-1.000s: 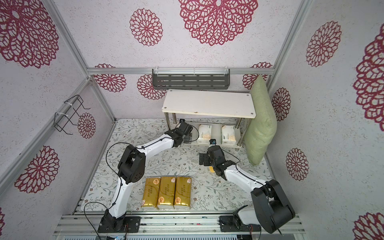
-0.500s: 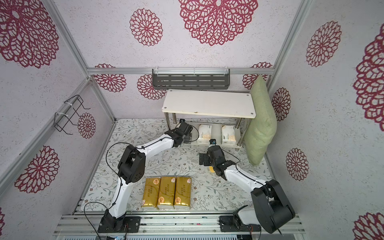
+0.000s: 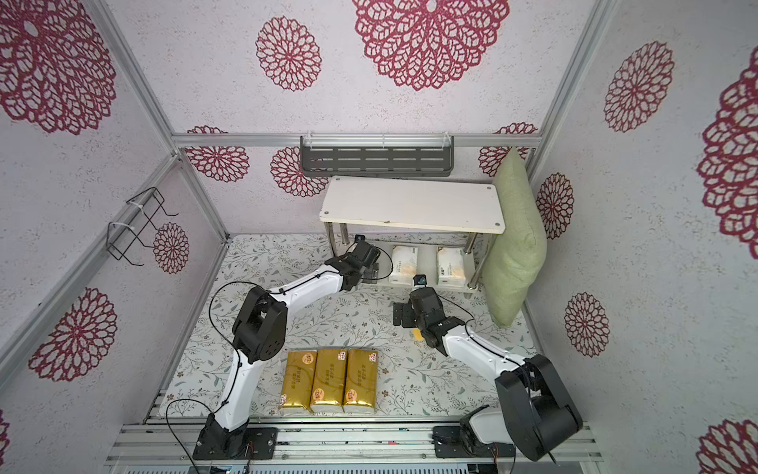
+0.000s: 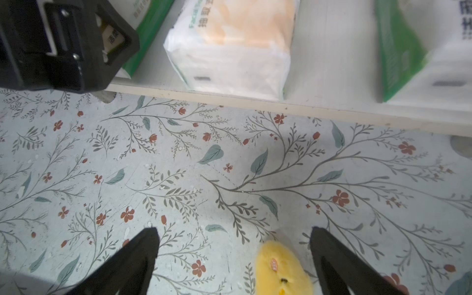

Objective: Place the tissue boxes on the shelf by color
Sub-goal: Place a box of tissues on the shelf.

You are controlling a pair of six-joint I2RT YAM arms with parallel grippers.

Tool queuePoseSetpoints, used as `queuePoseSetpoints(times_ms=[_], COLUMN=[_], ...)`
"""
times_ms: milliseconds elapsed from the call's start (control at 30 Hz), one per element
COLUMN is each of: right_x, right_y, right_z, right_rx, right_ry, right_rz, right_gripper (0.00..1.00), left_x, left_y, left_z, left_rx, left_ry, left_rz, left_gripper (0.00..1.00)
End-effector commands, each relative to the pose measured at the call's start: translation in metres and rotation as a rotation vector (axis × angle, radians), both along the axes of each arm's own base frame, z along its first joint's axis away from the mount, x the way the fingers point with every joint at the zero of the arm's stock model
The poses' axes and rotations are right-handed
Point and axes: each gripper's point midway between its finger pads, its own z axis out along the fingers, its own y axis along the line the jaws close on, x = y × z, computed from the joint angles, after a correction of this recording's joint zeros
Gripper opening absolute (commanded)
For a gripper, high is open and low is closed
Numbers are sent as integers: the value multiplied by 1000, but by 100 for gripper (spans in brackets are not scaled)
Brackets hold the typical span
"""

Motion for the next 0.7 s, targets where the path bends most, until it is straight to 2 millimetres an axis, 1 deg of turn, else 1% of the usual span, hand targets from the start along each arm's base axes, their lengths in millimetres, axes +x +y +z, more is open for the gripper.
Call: queuePoseSetpoints(times_ms=[0,167,367,667], right_x=[5,4,4,3], right_y=[7,7,7,7], right_z=[14,13,13,12], right_rx=[28,30,31,34], right_ry=[-32,-29,-30,-29], right_rz=[10,10,10,13], right_gripper=[99,99,99,99], left_x=[1,2,-1,-3], left_y=[-2,-3,-2,-6], left_z=[37,41,41,58], left_rx=[-33,-36,-38,-50], left_ry=[-55,-65,-69,-100], left_rz=[-1,0,5,-4], left_gripper=[97,97,97,97])
